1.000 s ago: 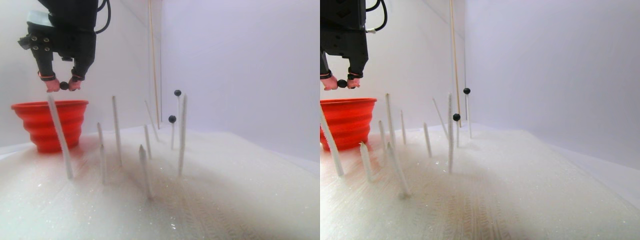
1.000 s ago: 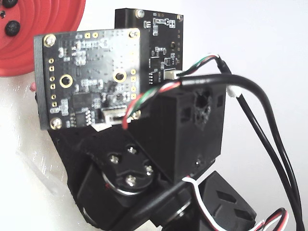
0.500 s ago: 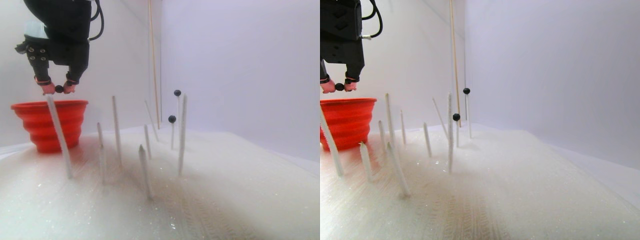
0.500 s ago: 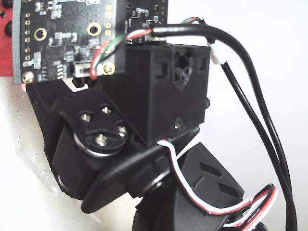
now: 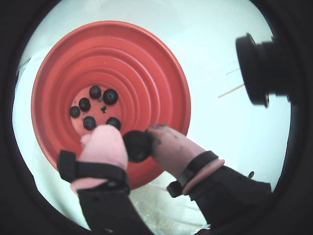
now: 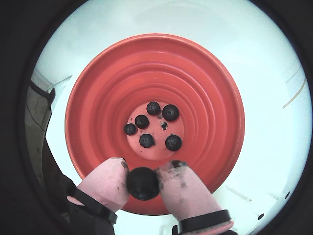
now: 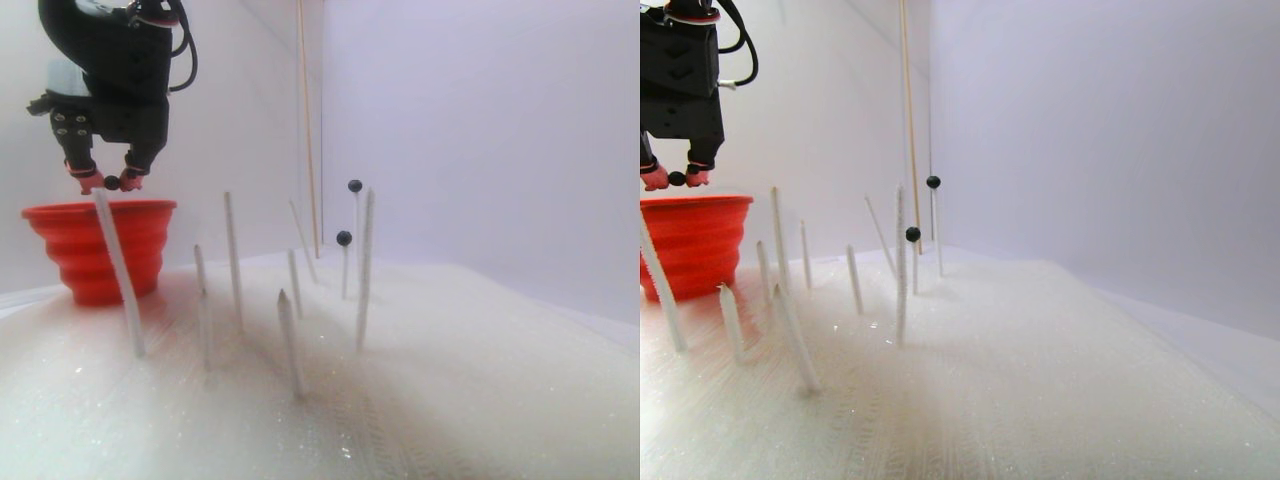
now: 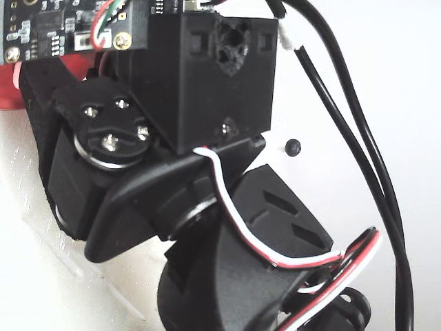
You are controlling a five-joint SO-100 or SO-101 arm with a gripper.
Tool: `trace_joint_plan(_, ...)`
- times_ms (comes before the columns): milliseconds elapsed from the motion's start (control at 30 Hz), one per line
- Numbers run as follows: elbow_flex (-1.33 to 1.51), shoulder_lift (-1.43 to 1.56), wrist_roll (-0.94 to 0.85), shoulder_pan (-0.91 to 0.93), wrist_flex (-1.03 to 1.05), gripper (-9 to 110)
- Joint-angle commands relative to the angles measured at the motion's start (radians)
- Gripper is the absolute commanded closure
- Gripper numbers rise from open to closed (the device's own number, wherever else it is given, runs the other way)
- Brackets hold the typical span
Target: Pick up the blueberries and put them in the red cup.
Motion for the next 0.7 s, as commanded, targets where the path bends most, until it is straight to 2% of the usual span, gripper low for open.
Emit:
trace_joint_plan(0,-0.092,0.021,0.017,-0.028,-0.043,86)
trace_joint_plan(133,-0.075,0.020,0.012,-0.021,-0.064,81)
trace_joint_plan(667,0.005,0.169,0.014,-0.002,-0.020,83)
